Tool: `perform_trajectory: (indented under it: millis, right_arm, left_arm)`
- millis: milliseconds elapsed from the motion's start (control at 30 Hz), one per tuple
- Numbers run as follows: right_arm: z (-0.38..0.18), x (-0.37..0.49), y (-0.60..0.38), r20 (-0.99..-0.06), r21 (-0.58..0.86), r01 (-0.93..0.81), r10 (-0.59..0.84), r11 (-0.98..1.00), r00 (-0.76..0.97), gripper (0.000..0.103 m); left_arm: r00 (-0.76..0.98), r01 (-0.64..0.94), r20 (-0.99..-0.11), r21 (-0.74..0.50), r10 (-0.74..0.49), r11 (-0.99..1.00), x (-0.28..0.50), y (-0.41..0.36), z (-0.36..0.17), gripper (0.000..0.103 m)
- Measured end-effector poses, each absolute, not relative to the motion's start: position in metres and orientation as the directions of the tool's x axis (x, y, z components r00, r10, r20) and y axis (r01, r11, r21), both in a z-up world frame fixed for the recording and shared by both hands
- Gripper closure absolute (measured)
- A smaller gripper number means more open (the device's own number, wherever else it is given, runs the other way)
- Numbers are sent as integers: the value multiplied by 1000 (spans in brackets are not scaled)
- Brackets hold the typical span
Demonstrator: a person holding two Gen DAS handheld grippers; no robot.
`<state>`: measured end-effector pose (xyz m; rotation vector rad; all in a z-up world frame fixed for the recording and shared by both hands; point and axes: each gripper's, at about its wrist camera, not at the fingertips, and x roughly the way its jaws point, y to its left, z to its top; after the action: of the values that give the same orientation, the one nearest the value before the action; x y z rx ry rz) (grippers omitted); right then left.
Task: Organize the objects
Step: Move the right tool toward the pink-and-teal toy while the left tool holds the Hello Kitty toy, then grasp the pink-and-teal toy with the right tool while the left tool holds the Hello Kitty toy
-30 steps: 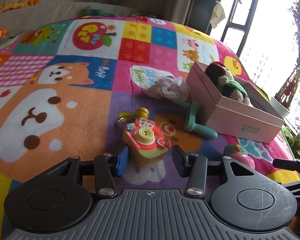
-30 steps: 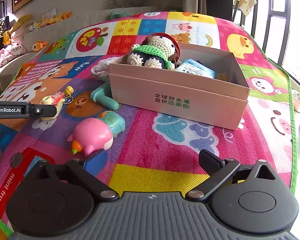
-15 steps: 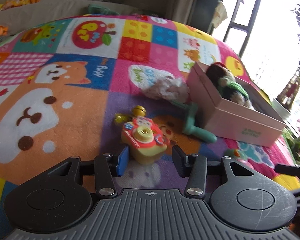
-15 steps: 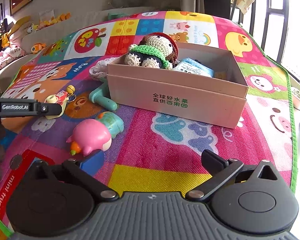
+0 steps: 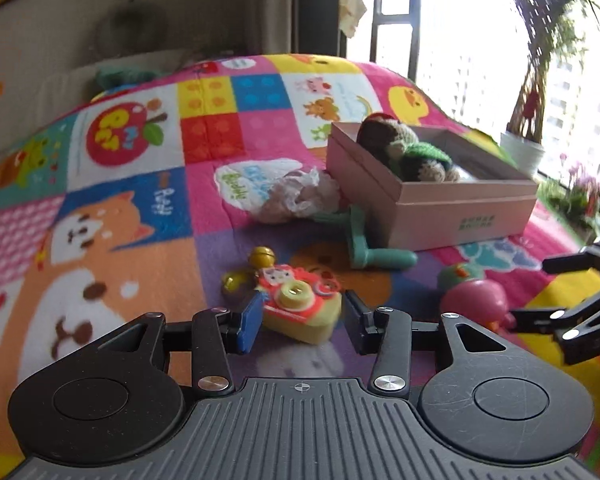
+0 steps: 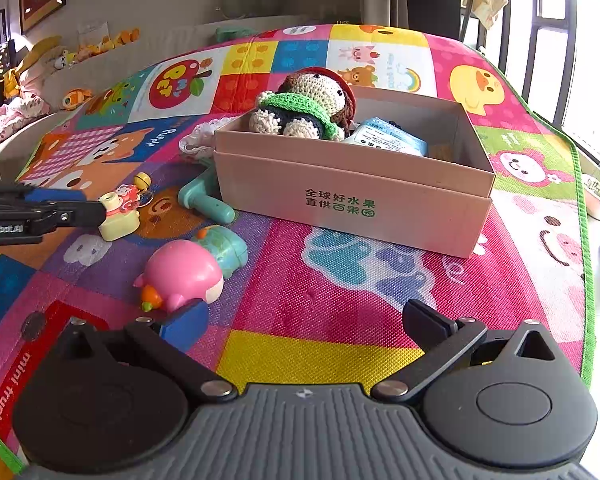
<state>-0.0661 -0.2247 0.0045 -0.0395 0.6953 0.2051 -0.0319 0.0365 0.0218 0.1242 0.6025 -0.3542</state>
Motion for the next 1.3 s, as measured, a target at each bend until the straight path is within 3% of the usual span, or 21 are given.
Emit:
perform_trajectory:
  millis: [133, 433, 833, 1067, 1200, 1300]
  right_arm:
    - [4, -65, -225, -640, 38, -201, 178, 979, 747, 0]
    - [3, -64, -227, -650, 47, -208, 188, 977, 737, 0]
    - [3, -64, -228, -655, 56, -213, 197, 975, 730, 0]
    - [2, -63, -229, -659, 53, -200, 184, 978, 729, 0]
    - [2, -62, -230, -658, 53, -199, 184, 979, 730, 0]
    - [3, -62, -231, -657, 59, -193, 184, 979, 731, 0]
  left_arm:
    - [750, 381, -598, 41, -283, 924, -12, 43, 21, 51]
    - [605, 499, -645, -151, -468, 853, 21, 46, 16, 53]
    - [462, 609, -633, -283, -622, 741, -14, 27, 9, 54]
    - [510, 610, -649, -190, -565, 769, -43, 16, 16, 54]
    - [513, 618, -672, -142, -534, 773, -55, 5, 15, 41]
    - [519, 653, -685, -67, -511, 754, -65, -3, 8, 40]
